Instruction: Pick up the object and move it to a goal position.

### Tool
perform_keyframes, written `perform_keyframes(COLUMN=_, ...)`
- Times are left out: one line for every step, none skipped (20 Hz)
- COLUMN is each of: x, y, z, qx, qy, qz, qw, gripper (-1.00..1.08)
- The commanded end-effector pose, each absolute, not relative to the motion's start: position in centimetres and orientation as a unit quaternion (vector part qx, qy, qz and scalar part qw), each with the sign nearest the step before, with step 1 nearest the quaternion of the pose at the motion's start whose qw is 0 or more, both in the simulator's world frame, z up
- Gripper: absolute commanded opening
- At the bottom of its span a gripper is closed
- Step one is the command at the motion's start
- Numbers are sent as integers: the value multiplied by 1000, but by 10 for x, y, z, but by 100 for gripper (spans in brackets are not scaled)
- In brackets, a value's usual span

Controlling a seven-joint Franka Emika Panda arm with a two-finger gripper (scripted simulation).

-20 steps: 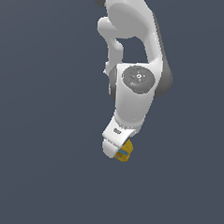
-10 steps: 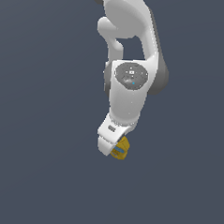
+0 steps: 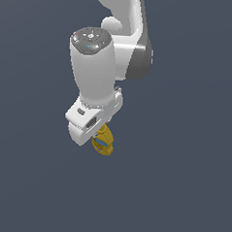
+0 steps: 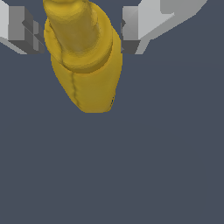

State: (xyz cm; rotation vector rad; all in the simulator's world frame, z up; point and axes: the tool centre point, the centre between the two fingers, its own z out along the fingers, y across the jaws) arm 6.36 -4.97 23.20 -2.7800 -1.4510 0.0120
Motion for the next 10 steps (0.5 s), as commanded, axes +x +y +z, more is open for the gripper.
perform_keyframes(x=59, y=-75, z=254, qx=-886, qy=-463, qz=0, qw=0, gripper=-100)
perform_keyframes(x=58, y=-84, z=260, qx=-886, qy=-463, qz=0, qw=0, gripper=-100)
perform_keyframes(x=56, y=-93, z=266, qx=-886, qy=-463, qz=0, qw=0, gripper=-100)
perform_keyframes(x=54, y=-101, z=272, qx=-886, qy=-463, qz=0, qw=0, gripper=-100)
perform_keyframes(x=53, y=-109, z=277, qx=-886, qy=-463, qz=0, qw=0, gripper=-100)
perform_keyframes(x=52, y=-116, z=281, qx=-886, qy=-463, qz=0, qw=0, gripper=-100)
perform_keyframes(x=51, y=-122, z=285, qx=-886, qy=-463, qz=0, qw=0, gripper=-100)
perform_keyframes(x=50, y=-128, z=289, qx=-886, qy=-463, qz=0, qw=0, gripper=-100)
perform_keyframes(x=49, y=-132, z=292, qx=-886, qy=-463, qz=0, qw=0, gripper=-100)
perform_keyframes(x=49, y=-136, z=294, qx=-886, qy=-463, qz=0, qw=0, gripper=-100)
